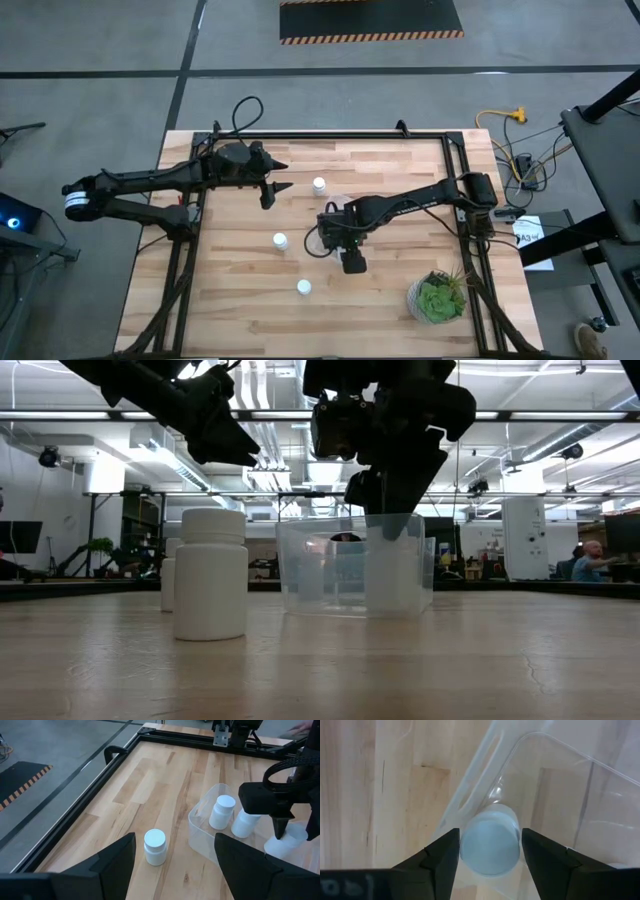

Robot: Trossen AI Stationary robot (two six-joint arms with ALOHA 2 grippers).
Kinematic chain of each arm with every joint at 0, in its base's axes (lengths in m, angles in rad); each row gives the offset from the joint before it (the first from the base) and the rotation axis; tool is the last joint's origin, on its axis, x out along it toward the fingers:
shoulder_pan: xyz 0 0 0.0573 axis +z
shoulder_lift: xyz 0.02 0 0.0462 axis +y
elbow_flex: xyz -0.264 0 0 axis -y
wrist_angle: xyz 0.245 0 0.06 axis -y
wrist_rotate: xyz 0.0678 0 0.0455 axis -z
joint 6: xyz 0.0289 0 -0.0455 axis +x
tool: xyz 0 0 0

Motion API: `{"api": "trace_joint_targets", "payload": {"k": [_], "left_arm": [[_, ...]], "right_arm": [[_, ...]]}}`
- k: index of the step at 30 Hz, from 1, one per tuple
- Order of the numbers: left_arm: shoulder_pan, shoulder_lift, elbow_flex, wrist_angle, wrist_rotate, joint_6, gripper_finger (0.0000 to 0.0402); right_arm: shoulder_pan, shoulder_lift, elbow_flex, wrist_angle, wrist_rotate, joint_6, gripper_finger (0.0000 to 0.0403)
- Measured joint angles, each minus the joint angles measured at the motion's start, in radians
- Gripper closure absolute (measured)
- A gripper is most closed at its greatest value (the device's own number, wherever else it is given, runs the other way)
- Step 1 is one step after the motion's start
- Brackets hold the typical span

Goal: Pick and place pill bottles into a basket
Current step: Put the medicine bottle into the transparent bin

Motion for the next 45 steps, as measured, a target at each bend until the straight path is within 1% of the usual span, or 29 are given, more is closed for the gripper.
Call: {"api": "trace_joint_targets", "payload": {"k": [7,18,21,29,34,40,45], "left_arm": [[0.0,0.0,0.0,0.0,0.0,0.0,0.0148],[0.0,0.0,0.0,0.0,0.0,0.0,0.0148],[0.0,0.0,0.0,0.0,0.0,0.0,0.0148],[0.0,0.0,0.0,0.0,0.0,0.0,0.0148],[0.0,0.0,0.0,0.0,0.0,0.0,0.0148],[0.0,0.0,0.0,0.0,-0.001,0.0,0.0148],[0.0,0.0,0.0,0.001,0.0,0.0,0.0148]], "right_arm": [[0.0,-0.001,0.0,0.0,-0.021,-0.001,0.0197],[0.002,-0.002,0.0,0.002,-0.024,-0.001,0.0195],[0.002,-0.003,0.0,0.002,-0.024,0.005,0.0185],[0.002,-0.004,0.0,0.002,-0.023,0.005,0.0133],[0.002,-0.026,0.0,0.004,-0.023,0.008,0.0116],[-0.004,-0.091,0.003,0.012,-0.011,0.022,0.012],[-0.005,-0.12,0.043,0.001,0.056,0.032,0.0133]]}}
